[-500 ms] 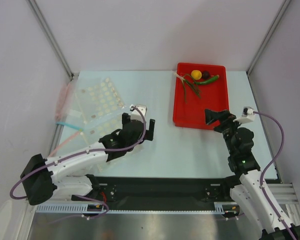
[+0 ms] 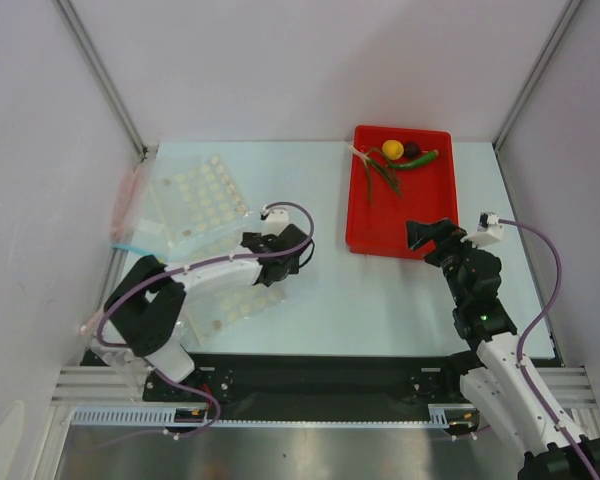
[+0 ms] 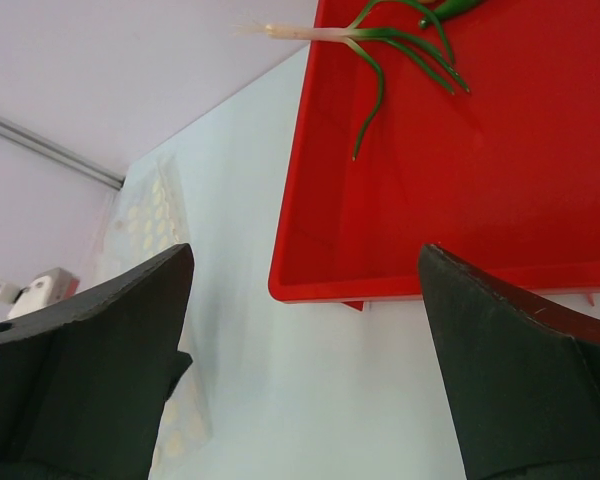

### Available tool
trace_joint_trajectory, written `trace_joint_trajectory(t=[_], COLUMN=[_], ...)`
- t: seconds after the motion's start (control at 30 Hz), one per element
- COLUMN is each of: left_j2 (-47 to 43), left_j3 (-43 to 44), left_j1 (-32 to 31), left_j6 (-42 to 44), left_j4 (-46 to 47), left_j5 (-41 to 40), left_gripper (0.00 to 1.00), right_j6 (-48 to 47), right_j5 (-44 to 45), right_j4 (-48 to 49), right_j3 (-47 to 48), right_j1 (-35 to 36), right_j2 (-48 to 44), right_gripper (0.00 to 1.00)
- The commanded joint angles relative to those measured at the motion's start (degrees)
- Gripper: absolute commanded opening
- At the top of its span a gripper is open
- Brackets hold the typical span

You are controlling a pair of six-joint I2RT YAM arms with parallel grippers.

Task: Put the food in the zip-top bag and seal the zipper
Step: Pick up the zipper food storage bag at the center of the board.

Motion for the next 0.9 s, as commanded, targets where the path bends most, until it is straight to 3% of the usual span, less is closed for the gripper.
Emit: trace_joint_trajectory(t=[0.0, 0.4, 0.7, 0.8, 0.87], left_j2=[5.9, 9.5, 8.3, 6.8, 6.2], left_j3=[5.6, 4.7, 0.1, -1.8, -2.6], left_j1=[0.4, 4.5, 9.1, 9.9, 10.1], left_j6=[-5.4, -4.2, -4.9, -5.2, -5.5], left_j4=[-7.7, -3.8, 2.5, 4.2, 5.5], left_j5=[-4.3, 2.4, 11.6, 12.9, 13.5], left_gripper=[0.92, 0.89, 0.77, 0.69, 0.56], right_j6=[0.7, 1.0, 1.1, 1.2, 1.1], right_j5=[0.2, -1.7, -2.2, -2.3, -2.4], right_j4=[1.2, 2.3, 2.5, 2.7, 2.8], right_j3=[0.3, 0.1, 0.0, -0.1, -0.1], right_j1=[-0.3, -0.4, -0.4, -0.4, -0.5], right_j2=[-0.2, 0.5, 0.5, 0.6, 0.6], right_gripper=[1.00, 1.00, 1.00, 1.00, 1.00])
